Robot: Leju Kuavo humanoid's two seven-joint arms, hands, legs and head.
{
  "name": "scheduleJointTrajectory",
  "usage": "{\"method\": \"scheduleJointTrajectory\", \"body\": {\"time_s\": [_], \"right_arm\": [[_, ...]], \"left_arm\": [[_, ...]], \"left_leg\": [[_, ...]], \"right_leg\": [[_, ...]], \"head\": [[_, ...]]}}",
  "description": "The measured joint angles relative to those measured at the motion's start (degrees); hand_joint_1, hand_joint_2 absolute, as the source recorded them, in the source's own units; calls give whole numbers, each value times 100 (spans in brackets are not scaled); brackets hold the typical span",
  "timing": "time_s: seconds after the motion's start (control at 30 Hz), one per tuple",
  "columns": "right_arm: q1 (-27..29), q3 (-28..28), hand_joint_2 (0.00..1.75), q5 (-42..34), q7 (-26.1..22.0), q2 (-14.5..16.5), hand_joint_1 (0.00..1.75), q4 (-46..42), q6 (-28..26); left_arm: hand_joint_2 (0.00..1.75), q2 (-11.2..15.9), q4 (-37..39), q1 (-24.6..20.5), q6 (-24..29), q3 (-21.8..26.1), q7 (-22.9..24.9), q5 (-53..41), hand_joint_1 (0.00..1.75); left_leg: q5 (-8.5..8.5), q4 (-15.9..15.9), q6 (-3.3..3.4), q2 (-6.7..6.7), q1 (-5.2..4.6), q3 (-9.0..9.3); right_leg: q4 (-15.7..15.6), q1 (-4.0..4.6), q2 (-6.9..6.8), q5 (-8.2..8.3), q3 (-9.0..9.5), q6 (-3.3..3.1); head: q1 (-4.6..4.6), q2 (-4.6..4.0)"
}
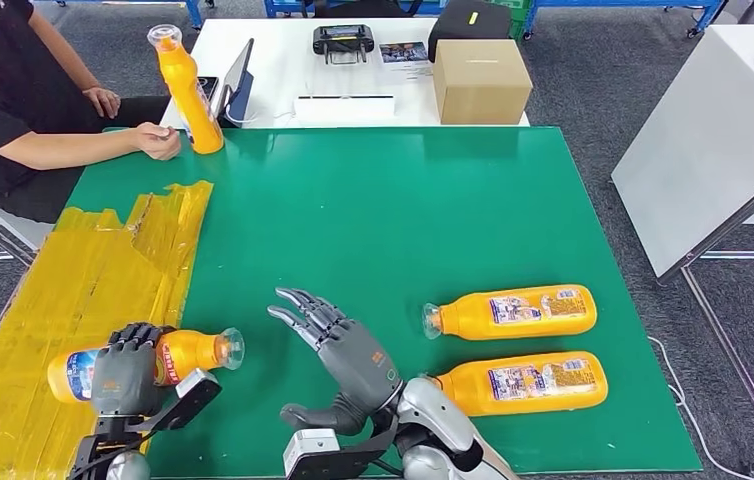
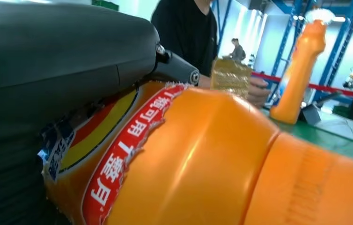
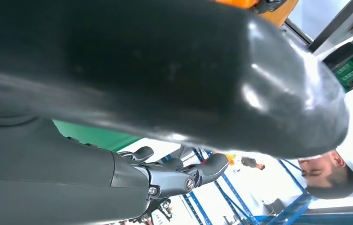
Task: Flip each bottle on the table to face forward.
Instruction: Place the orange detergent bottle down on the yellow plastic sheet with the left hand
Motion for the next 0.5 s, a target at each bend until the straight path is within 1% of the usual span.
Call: {"method": "scheduleJointTrajectory", "body": {"time_s": [0.1,0.13,0.23,0.37,0.43,0.5], "right_arm": [[-2,0,175,-4,-1,-31,0,-20,6],[-4,0,175,-10,-1,-42,0,-23,15],[-23,-9,175,-61,-2,-81,0,-28,68],[-86,-45,175,-137,-13,-119,0,-28,161],[-128,-52,175,-165,-20,-124,0,-28,199],[-153,-68,175,-189,-28,-128,0,-28,226]], "left_arm": [[175,55,199,-103,-192,-45,-24,49,30],[131,82,267,-137,-304,-67,-17,37,0],[0,198,531,-264,-554,-150,128,-127,0],[0,368,895,-464,-686,-250,360,-395,0],[0,459,997,-510,-757,-301,335,-427,0],[0,546,1024,-494,-891,-331,214,-324,0]], "left_leg": [[-1,0,0,-2,0,7],[-1,-1,-1,-2,-1,12],[-1,-3,-2,-2,0,34],[-4,-7,-5,-18,1,71],[-8,-9,-8,-23,0,89],[-10,-10,-10,-24,-1,99]], "right_leg": [[0,0,-1,-1,6,-1],[0,0,-2,-1,11,-1],[0,3,-2,-2,33,-3],[0,3,-15,-10,51,-6],[0,2,-18,-14,56,-8],[0,0,-18,-16,58,-9]], "head": [[-2,0],[-2,0],[-3,0],[-2,0],[-2,0],[-2,0]]}}
